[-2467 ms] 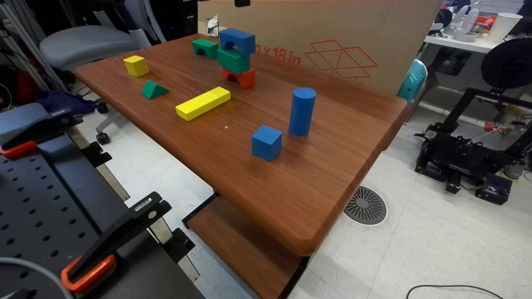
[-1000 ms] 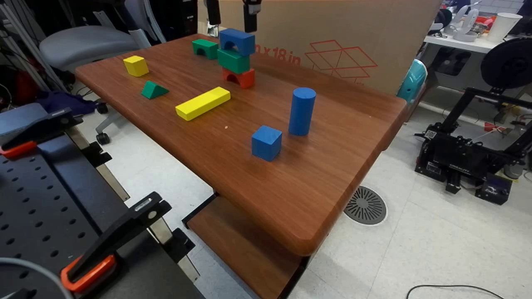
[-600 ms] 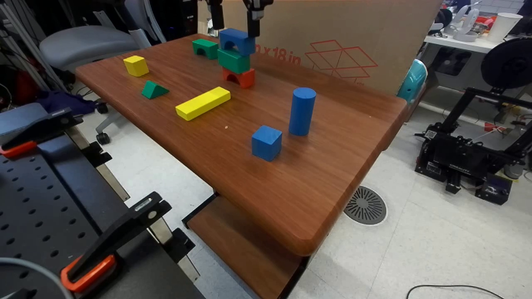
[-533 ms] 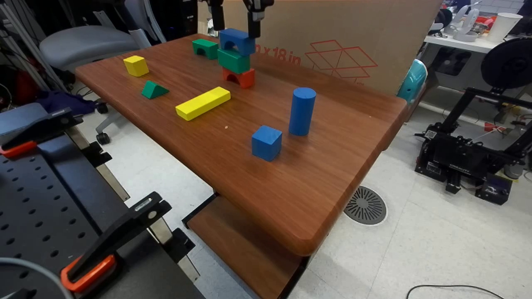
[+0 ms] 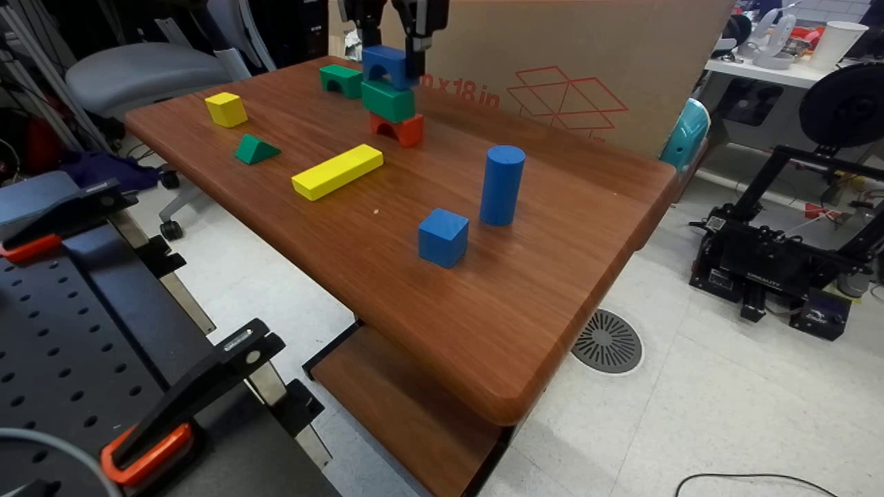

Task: Move the blue block from the right to the left

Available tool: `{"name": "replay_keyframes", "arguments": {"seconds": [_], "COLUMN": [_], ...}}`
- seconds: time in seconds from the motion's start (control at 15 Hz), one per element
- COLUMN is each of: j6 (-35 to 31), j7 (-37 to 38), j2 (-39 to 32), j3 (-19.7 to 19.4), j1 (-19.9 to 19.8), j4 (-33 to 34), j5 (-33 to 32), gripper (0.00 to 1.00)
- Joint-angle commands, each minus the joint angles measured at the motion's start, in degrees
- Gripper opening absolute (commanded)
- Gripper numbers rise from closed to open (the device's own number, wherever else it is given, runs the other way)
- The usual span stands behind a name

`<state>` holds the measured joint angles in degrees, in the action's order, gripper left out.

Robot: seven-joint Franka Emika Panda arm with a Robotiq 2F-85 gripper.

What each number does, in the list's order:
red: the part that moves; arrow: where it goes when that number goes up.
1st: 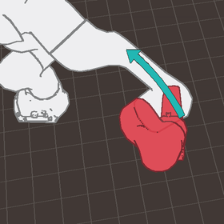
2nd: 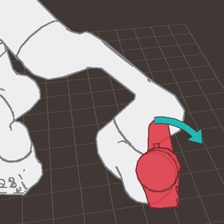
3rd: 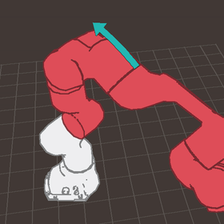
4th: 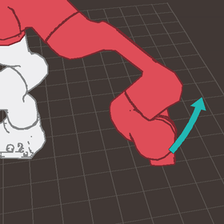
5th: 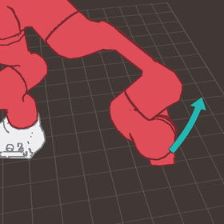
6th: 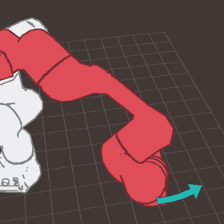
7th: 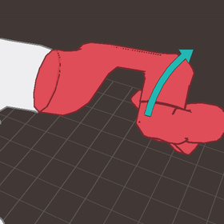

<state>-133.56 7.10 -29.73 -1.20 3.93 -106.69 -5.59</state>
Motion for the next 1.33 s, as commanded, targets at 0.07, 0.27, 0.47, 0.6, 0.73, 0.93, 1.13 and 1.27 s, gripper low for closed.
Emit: {"name": "replay_keyframes", "arguments": {"seconds": [0.07,0.27,0.47,0.6,0.73,0.93,1.13,1.27], "j6": [2.58,2.45,1.56,0.79,0.92,0.73,1.27,2.23], "j7": [0.87,1.78,3.62,5.49,7.48,9.44,10.79,11.46], "j2": [1.41,3.45,4.78,4.98,4.72,3.73,2.06,0.54], "j3": [-0.45,0.27,1.14,1.74,2.21,2.6,2.47,2.24], "j1": [0.98,1.57,2.97,4.21,5.49,7.3,8.78,9.52], "j4": [0.89,0.03,-0.42,-0.38,0.05,0.97,2.97,4.89], "j5": [-1.1,-0.23,0.17,0.31,0.19,-0.23,-0.8,-1.1], "gripper": [0.42,0.42,0.42,0.42,0.42,0.42,0.42,0.42]}}
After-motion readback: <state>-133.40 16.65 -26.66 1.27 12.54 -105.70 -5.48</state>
